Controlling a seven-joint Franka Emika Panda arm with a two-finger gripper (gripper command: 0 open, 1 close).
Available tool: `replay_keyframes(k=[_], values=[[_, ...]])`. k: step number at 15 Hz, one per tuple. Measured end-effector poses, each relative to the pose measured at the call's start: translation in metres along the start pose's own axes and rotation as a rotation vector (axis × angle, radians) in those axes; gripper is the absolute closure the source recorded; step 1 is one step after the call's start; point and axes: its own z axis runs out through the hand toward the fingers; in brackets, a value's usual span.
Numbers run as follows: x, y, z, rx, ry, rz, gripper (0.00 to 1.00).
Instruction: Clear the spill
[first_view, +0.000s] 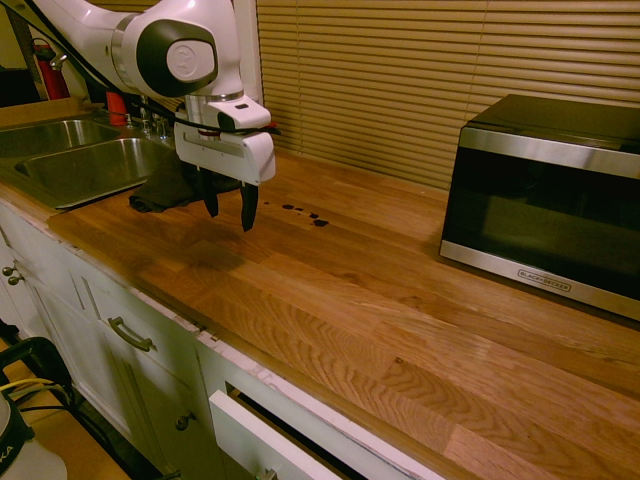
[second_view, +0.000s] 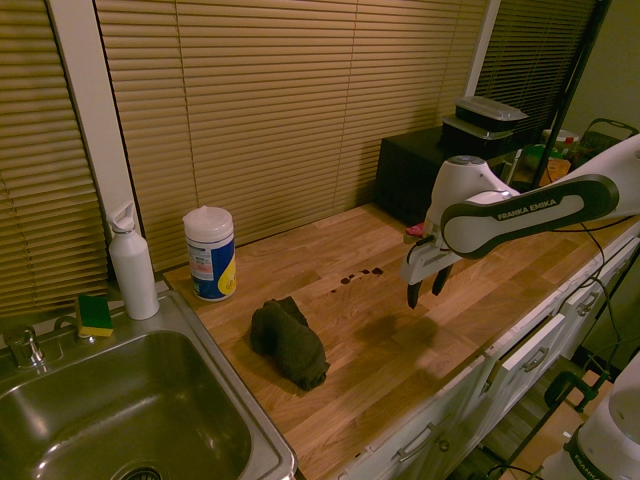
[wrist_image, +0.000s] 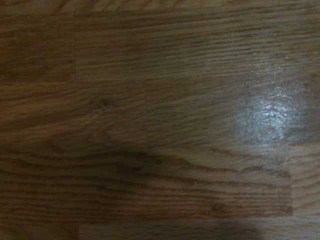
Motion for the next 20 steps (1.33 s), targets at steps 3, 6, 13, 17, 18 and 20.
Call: replay_keyframes(k=[3, 6, 13, 17, 18, 20], values=[[0.001, -0.002, 0.0, 0.003, 0.002, -0.001, 0.0], [0.002, -0.017, -0.011, 0.028, 0.02, -0.02, 0.0], [-0.041, -0.086, -0.037, 0.115, 0.038, -0.087, 0.0], [-0.07, -0.127, -0.036, 0.149, 0.035, -0.109, 0.0], [-0.079, -0.139, -0.037, 0.156, 0.033, -0.116, 0.0], [-0.1, -0.161, -0.04, 0.173, 0.03, -0.14, 0.0]])
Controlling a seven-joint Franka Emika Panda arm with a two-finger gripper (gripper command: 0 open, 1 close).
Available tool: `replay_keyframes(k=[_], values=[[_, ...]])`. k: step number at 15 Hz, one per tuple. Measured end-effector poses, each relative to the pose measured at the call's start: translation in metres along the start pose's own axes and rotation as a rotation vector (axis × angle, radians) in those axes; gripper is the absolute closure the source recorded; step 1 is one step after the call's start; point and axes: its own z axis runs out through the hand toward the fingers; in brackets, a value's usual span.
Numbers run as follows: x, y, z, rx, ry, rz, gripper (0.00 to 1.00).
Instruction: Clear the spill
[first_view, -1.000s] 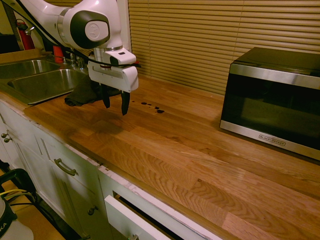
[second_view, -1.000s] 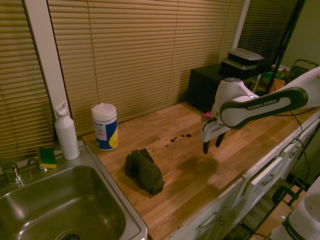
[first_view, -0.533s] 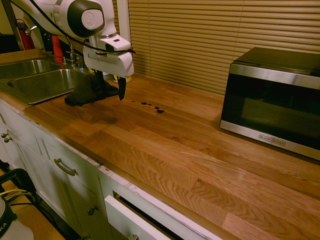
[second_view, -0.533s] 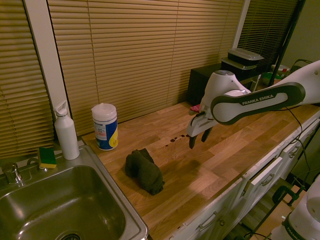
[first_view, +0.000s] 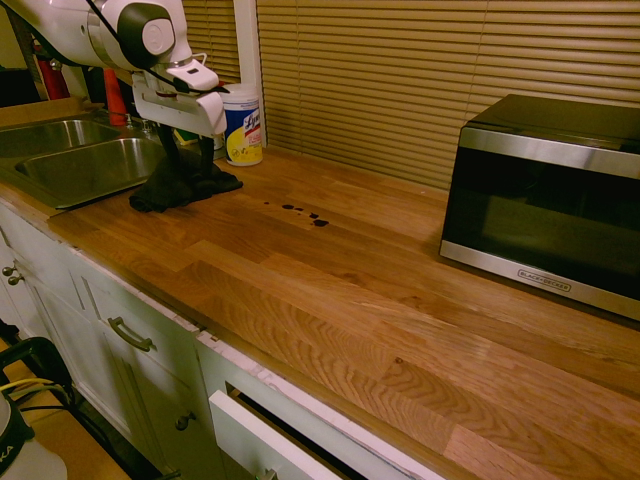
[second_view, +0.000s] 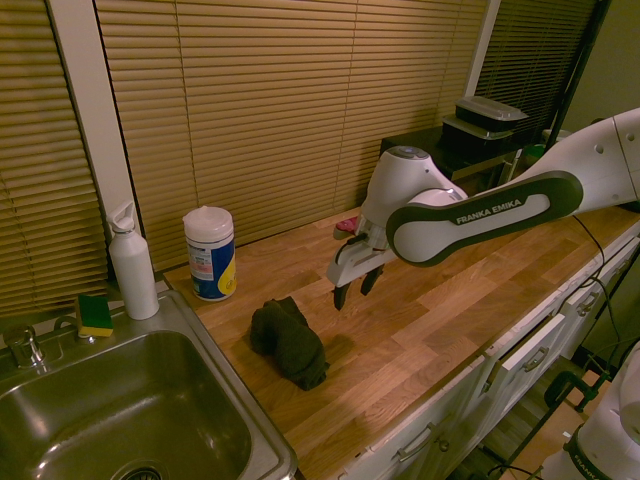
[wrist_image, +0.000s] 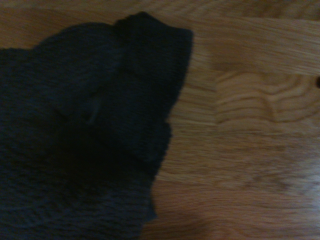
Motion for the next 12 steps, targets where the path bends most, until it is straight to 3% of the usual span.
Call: replay_keyframes(k=[7, 12], values=[[-0.051, -0.059, 0.011, 0.035, 0.005, -0.073, 0.0], [-0.057, -0.091, 0.043, 0.012, 0.018, -0.085, 0.0]])
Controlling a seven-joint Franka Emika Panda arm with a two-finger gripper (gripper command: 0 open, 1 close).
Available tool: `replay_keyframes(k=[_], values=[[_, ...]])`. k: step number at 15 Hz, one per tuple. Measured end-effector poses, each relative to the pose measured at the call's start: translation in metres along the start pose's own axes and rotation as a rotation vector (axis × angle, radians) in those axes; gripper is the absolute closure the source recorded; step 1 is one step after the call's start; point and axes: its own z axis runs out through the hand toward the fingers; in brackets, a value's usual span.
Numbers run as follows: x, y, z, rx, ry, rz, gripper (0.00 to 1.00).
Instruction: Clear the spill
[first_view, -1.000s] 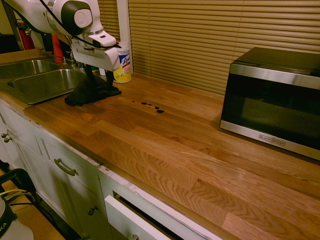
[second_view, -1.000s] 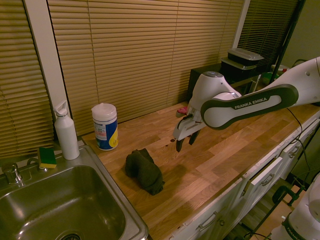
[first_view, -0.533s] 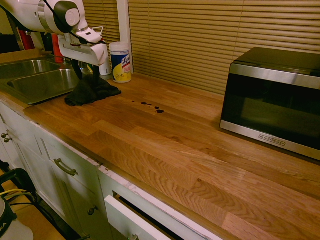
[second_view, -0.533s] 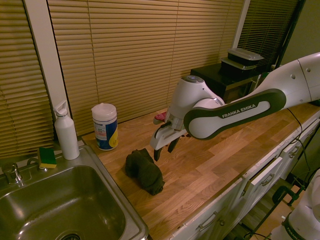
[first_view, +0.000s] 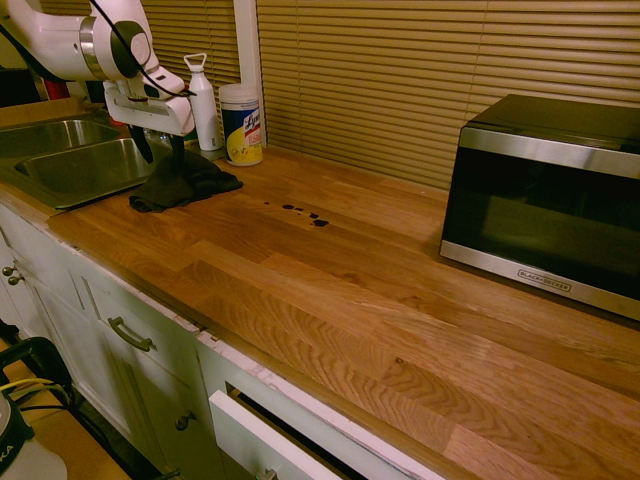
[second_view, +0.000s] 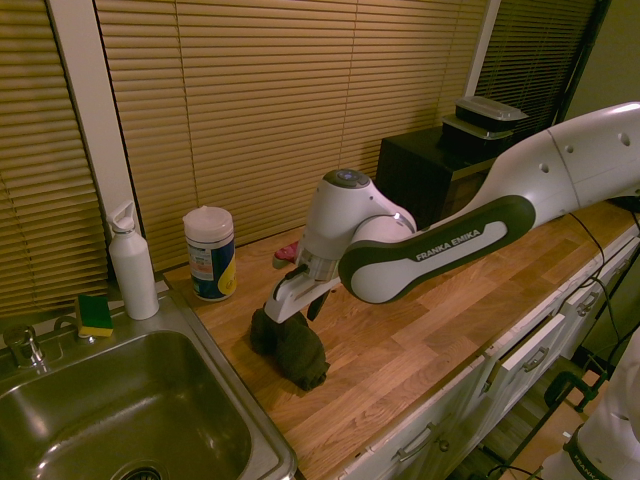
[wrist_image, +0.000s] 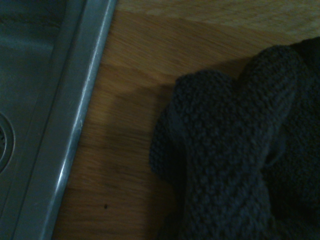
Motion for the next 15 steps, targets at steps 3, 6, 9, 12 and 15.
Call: replay_keyframes(k=[3, 6, 9, 12, 15], values=[[0.009, -0.011, 0.025, -0.023, 0.003, 0.018, 1.0], [0.016, -0.014, 0.043, -0.04, 0.019, 0.041, 1.0], [0.019, -0.012, 0.05, -0.052, 0.029, 0.056, 1.0], [0.023, -0.01, 0.051, -0.054, 0.032, 0.066, 1.0], [0.028, -0.007, 0.053, -0.059, 0.032, 0.073, 1.0]])
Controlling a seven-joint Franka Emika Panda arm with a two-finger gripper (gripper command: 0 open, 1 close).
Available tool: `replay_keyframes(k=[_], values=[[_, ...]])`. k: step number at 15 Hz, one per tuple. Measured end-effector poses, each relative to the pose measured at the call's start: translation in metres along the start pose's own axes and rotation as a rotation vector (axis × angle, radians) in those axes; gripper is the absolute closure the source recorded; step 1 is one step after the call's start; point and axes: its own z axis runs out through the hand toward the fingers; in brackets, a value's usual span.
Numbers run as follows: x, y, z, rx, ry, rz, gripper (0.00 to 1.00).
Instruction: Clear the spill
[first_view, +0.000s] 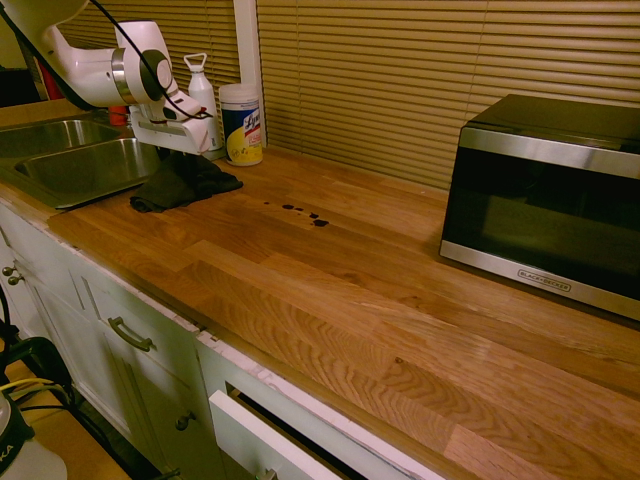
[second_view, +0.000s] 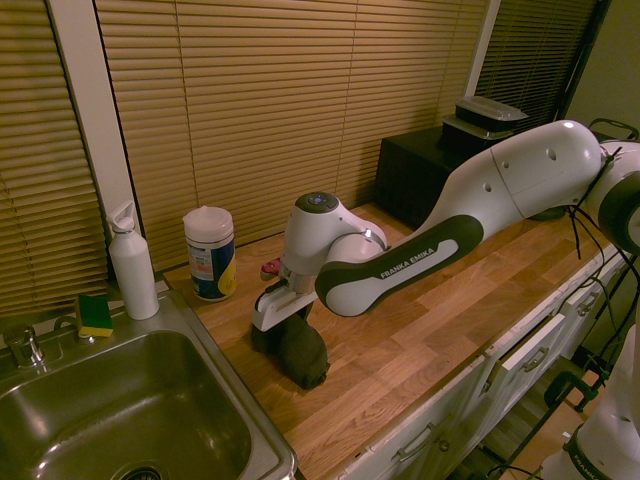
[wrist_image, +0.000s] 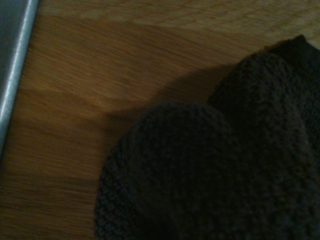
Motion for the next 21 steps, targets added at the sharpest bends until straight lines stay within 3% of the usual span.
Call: replay_keyframes(k=[8, 21], values=[[0.03, 0.013, 0.003, -0.007, 0.0, 0.037, 1.0], [0.15, 0.083, 0.005, -0.023, 0.003, 0.183, 1.0]])
